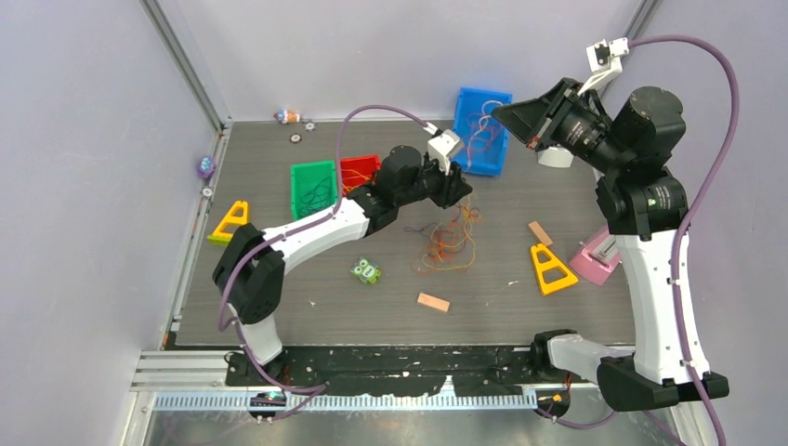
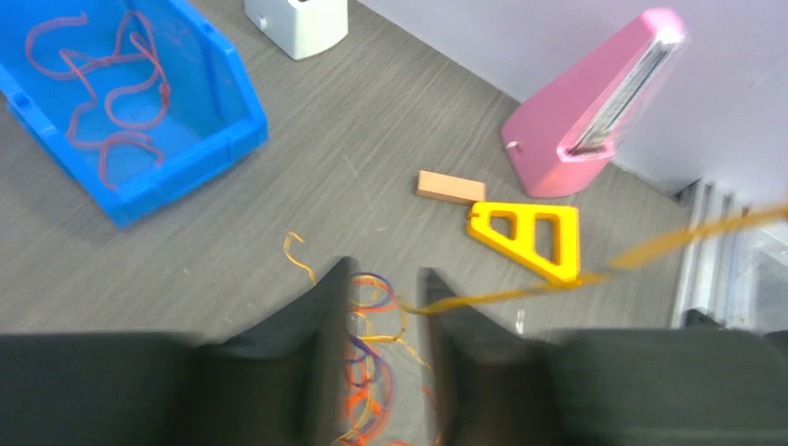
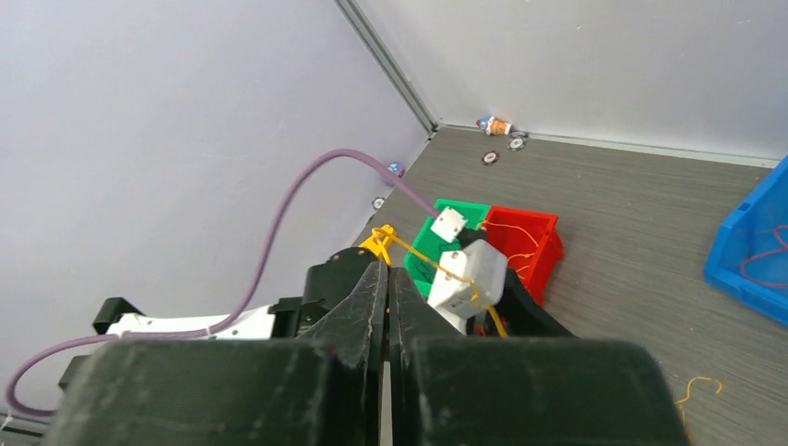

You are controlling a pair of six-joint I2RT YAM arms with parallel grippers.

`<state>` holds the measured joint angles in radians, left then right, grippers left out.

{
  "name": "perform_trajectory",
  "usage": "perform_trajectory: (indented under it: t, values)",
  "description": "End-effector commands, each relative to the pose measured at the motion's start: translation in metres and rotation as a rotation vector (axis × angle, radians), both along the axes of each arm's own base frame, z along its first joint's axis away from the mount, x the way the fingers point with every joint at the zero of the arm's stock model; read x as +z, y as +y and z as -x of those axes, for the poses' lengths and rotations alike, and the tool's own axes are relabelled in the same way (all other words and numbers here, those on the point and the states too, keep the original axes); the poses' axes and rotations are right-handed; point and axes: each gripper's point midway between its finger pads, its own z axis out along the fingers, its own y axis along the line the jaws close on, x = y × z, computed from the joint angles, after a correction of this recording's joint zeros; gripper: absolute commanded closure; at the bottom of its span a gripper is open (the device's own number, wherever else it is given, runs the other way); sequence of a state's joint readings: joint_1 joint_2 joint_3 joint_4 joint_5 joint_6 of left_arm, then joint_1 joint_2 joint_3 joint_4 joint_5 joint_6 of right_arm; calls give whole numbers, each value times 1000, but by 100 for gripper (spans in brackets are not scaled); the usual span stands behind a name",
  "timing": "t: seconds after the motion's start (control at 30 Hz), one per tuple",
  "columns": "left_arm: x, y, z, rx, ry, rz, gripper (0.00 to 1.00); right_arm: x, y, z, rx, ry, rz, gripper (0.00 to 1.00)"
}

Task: Untangle the cables
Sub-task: Untie the cable.

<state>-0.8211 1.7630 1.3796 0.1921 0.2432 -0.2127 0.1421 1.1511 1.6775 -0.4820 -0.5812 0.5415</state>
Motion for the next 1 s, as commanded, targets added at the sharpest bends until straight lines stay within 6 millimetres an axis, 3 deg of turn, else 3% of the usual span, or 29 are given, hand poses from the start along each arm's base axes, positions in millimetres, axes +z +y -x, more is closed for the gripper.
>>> perform_trajectory:
  t: [0.0, 0.03, 0.07, 0.1, 0.13, 0.17, 0.2, 0.23, 0.27, 0.3, 0.33, 0.43, 0.63, 0.7, 0.8, 0.97]
  values:
    - [42, -20, 0, -54, -62, 136, 99, 24, 5, 25, 57, -88, -38, 95]
    - [45, -20, 2, -60, -61, 158, 100, 21, 7, 28, 76, -92, -32, 89]
    - [51, -19, 6, -68, -68, 188, 100, 11, 7, 29, 83, -92, -18, 68]
    - [55, -16, 10, -74, -72, 214, 100, 6, 8, 29, 88, -99, -9, 56]
    - [63, -13, 14, -83, -78, 247, 100, -14, 7, 27, 83, -84, 15, 37]
    - [68, -9, 18, -93, -78, 275, 100, -23, 4, 22, 62, -100, 38, 31]
    - [77, -4, 23, -107, -83, 312, 100, -49, 2, 18, 42, -59, 51, 23]
    - [83, 2, 26, -111, -78, 337, 100, -59, -7, 8, -25, -62, 61, 20]
    - [87, 8, 29, -109, -71, 355, 100, -90, -16, -2, -98, -9, 71, 16]
    - [93, 14, 31, -105, -69, 369, 100, -122, -20, -9, -128, 33, 80, 15]
    - [97, 19, 34, -100, -69, 374, 100, -132, -27, -12, -177, 37, 77, 13]
    - [107, 31, 41, -97, -60, 367, 100, -190, -31, -20, -217, 56, 41, 11]
    - [133, 50, 54, -110, -28, 383, 100, -246, -26, -18, -191, -47, -3, 10]
    - [144, 51, 64, -161, -27, 386, 100, -257, -25, -23, -185, -56, 9, 11]
    - [155, 49, 76, -225, -15, 368, 100, -245, -4, -21, -43, -138, 13, 13]
    - [169, 48, 78, -242, 25, 336, 100, -234, 25, -7, 145, -233, 61, 12]
